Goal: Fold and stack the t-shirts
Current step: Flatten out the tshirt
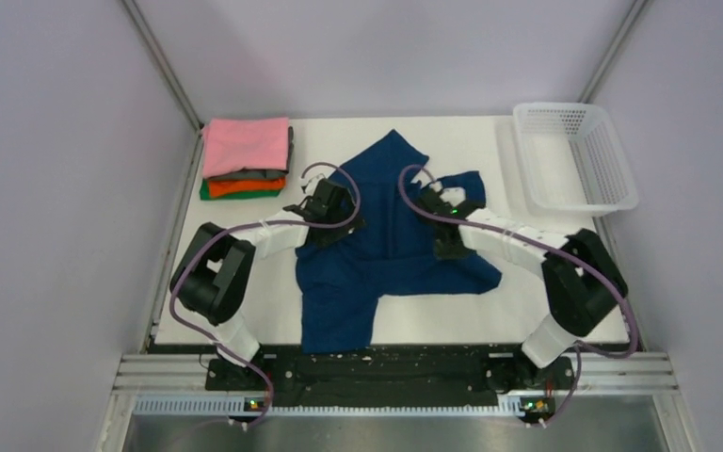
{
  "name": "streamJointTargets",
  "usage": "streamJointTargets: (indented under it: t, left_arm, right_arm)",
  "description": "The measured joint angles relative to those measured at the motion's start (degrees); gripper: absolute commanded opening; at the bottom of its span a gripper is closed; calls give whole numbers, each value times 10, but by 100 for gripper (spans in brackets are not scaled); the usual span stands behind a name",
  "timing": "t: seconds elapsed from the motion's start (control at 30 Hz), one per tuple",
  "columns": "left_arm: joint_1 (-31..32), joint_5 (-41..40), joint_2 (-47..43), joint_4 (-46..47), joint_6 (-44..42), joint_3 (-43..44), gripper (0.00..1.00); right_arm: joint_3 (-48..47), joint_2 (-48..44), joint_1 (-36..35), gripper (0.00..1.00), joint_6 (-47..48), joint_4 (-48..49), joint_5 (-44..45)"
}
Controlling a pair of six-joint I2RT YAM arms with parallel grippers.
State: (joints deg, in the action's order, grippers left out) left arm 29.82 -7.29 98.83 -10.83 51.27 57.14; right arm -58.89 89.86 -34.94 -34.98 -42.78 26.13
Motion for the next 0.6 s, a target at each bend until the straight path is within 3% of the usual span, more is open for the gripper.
streamJointTargets:
  t: [0.07,0.17,0.27,0.33,0.47,0.6]
  left_arm:
    - [0,0,-9,7,0,-12,99]
    - [0,-1,-20,6,0,-24,99]
    - [0,-1,-23,1,0,-26,99]
    - [0,-2,-24,1,0,-26,99]
    - [0,0,-24,-1,-3,-26,99]
    - [0,2,-26,-4,-5,-26,99]
  right_arm:
    - [-42,47,-70,48,-11,-5,-4]
    - [-95,90,-153,64,-19,5,-13]
    - [-104,84,-195,80,-22,13,-20]
    - [-82,53,-195,98,-21,23,-19]
    - [13,-93,-164,99,-21,45,2]
    - [123,-282,-39,99,-19,76,-3]
